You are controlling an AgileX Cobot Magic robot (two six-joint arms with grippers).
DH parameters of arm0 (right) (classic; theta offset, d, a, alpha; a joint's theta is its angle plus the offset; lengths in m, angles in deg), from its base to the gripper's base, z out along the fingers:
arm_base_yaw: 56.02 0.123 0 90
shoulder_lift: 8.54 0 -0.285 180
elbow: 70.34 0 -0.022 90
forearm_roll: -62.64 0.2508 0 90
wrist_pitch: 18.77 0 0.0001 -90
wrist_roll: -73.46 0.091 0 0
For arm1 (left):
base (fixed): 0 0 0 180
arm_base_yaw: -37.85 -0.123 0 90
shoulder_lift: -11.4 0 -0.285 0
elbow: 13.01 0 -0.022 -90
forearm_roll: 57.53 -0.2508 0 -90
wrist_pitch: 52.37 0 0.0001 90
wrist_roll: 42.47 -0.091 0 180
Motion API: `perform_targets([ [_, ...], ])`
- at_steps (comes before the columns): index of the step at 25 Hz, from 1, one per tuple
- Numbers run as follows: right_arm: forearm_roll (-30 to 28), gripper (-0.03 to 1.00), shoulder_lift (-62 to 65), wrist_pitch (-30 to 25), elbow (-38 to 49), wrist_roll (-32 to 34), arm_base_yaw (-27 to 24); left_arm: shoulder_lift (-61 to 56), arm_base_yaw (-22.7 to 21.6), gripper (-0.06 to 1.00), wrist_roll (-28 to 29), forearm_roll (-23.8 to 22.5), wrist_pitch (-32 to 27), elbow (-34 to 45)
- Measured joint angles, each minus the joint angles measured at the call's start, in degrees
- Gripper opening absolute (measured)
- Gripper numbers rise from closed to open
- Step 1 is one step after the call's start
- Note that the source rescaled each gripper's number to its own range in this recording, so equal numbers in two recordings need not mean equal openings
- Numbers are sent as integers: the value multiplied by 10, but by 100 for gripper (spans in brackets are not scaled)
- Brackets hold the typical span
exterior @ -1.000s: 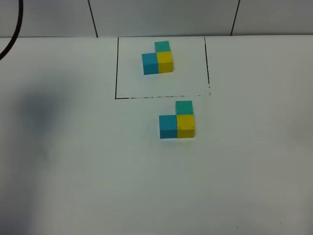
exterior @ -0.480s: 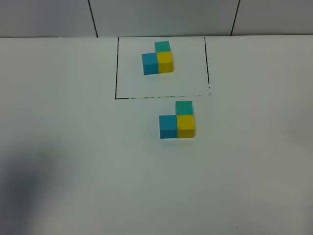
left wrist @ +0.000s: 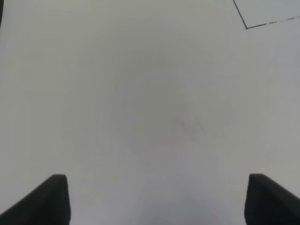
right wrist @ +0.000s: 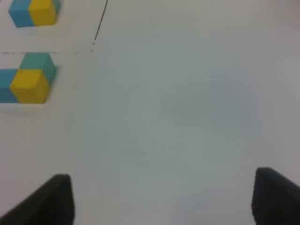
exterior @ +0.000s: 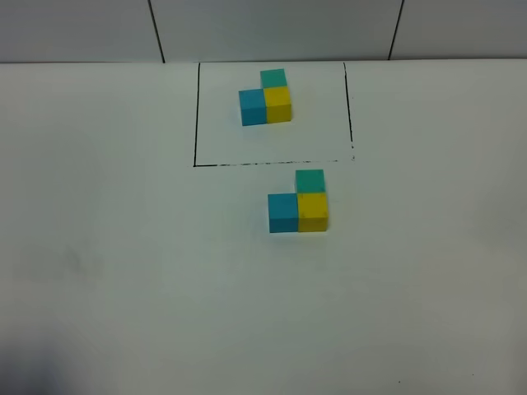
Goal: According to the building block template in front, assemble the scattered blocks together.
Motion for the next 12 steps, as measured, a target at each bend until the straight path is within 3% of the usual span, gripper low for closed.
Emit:
perform_targets([
  [12, 0, 58, 0, 0, 0, 2, 0, -105, 9, 87, -4, 15, -20, 65],
])
